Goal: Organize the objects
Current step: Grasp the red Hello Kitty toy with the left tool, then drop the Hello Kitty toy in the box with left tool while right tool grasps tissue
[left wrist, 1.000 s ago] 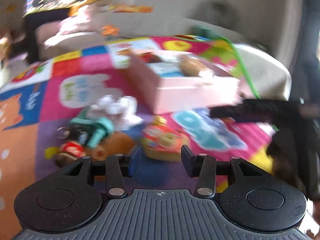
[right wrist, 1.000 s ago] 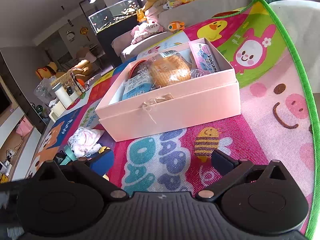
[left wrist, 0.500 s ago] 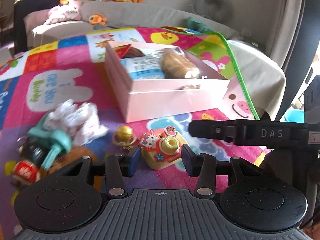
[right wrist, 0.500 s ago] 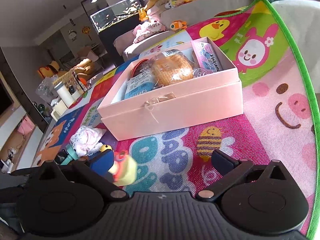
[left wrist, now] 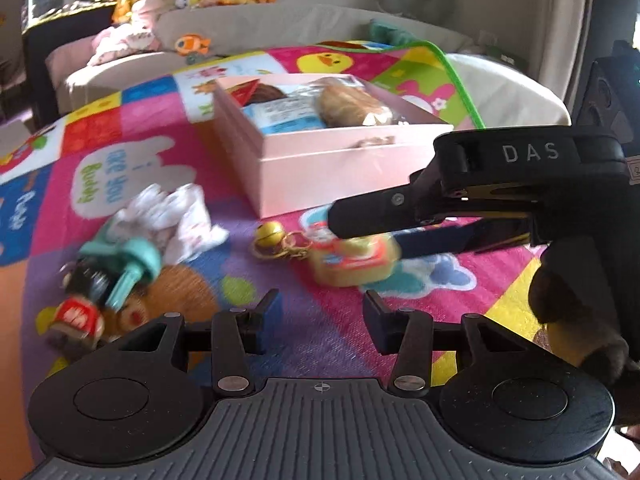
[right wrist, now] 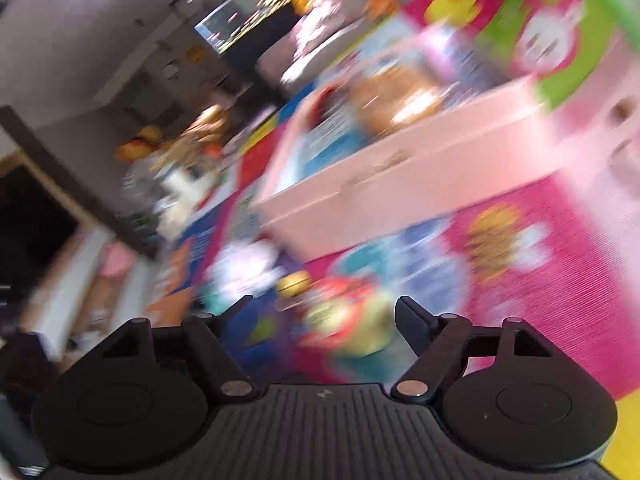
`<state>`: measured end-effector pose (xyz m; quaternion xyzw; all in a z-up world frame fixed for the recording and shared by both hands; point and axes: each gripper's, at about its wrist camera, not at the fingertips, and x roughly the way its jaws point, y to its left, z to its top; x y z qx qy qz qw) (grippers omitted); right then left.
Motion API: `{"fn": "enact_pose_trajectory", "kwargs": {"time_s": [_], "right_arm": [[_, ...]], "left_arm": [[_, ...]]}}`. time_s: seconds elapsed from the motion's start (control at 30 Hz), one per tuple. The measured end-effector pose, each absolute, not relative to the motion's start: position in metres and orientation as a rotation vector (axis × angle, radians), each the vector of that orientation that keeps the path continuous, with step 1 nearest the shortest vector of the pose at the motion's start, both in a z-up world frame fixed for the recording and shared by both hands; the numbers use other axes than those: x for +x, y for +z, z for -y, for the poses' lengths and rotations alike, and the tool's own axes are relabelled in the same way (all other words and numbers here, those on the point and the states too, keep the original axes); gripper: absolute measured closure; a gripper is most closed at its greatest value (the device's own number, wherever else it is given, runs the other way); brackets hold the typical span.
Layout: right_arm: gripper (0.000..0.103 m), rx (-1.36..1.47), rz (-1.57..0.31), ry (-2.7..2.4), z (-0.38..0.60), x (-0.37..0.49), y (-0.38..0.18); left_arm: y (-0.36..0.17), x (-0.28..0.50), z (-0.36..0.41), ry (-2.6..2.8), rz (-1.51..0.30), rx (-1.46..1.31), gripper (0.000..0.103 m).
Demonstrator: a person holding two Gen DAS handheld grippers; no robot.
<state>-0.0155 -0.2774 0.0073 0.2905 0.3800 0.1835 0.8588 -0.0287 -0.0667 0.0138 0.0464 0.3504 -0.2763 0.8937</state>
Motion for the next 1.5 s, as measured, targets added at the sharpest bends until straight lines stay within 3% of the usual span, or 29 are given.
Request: {"fn": "enact_pose_trajectory", "kwargs": {"time_s": [0.13,0.33,0.5,0.67,0.7,0.83,1.2,1.5], "right_arm": [[0.026,0.648,-0.838,0.451,0.257,-0.008,0.004],[0.025,0.527,-0.693,0.287,0.28,-0.02,0.022],[0.025,0.571,-0.677,0.212,0.307,-0.012,0.005],[0.028,0.572,-0.628,0.1,0.319,-0.015,0.001],[0.028,0.586,-0.625,0.079,0.322,-0.016,-0.001],[0.019,0.641,-0.595,0.011,0.337,-0.019,-0.001],[0.007,0.605,-0.595,0.0,0.344,-0.02,-0.001],[0.0,0.5,-0.618,0.02,0.32,-0.023,0.004]], "left_arm": [[0.017,-0.025,0.061,-0.562,-0.702,0.079,0.055],[0.015,-0.016,0.074,-0.579,-0.699,0.113,0.054],[0.01,-0.008,0.099,-0.521,-0.68,0.182,0.054],[0.009,0.008,0.118,-0.453,-0.682,0.168,0.052],[0.009,0.012,0.122,-0.443,-0.688,0.158,0.046],[0.007,0.019,0.135,-0.393,-0.691,0.137,0.039],[0.01,0.024,0.133,-0.356,-0.718,0.053,0.041],[0.014,-0.045,0.053,-0.471,-0.741,0.065,0.041]]}}
